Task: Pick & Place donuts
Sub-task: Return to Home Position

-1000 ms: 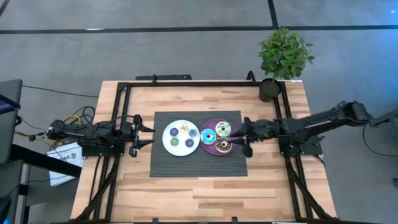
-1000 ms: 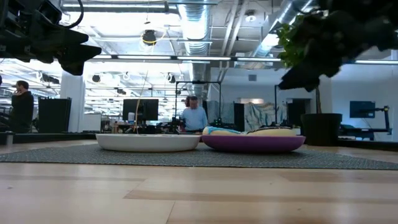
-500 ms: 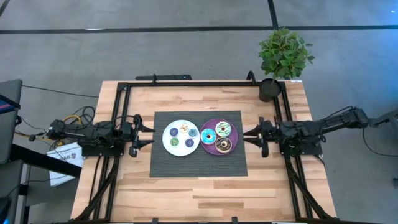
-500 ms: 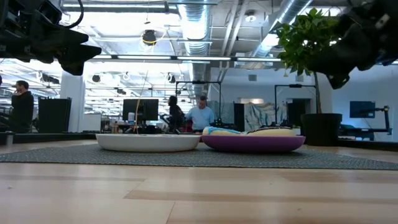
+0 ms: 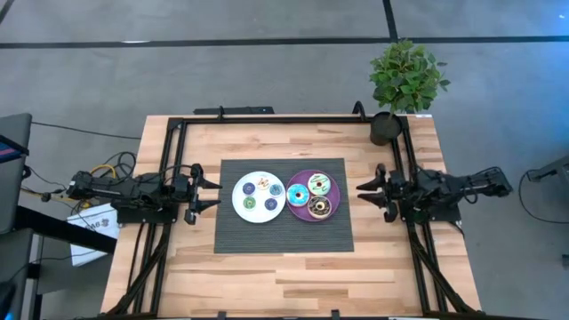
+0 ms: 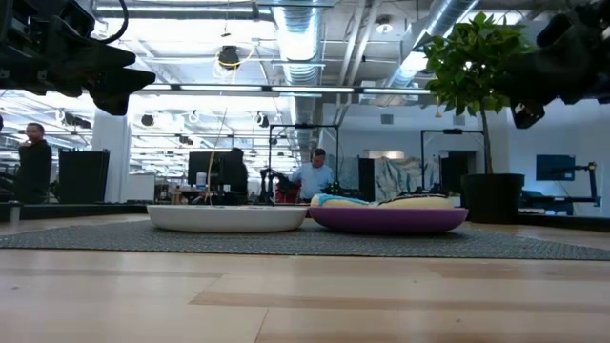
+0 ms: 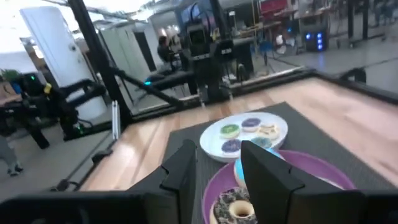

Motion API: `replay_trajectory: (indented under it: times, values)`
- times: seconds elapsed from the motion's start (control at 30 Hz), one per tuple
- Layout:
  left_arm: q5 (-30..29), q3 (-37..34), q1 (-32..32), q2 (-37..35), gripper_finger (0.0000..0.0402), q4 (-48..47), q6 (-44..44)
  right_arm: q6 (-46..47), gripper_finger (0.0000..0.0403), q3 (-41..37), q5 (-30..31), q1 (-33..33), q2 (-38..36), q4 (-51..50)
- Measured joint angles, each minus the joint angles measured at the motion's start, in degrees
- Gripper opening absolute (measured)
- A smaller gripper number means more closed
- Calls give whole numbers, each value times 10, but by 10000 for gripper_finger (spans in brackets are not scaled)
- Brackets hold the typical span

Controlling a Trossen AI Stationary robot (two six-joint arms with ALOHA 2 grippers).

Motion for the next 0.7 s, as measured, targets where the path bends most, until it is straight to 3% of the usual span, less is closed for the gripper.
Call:
replay_trajectory:
  times: [0.37, 0.7]
  values:
    - [0, 0, 0, 0, 212, 0, 0, -25, 115, 2, -11, -29, 0, -4]
    - [0, 0, 0, 0, 212, 0, 0, -50, 80, -12, -56, -95, 2, 21]
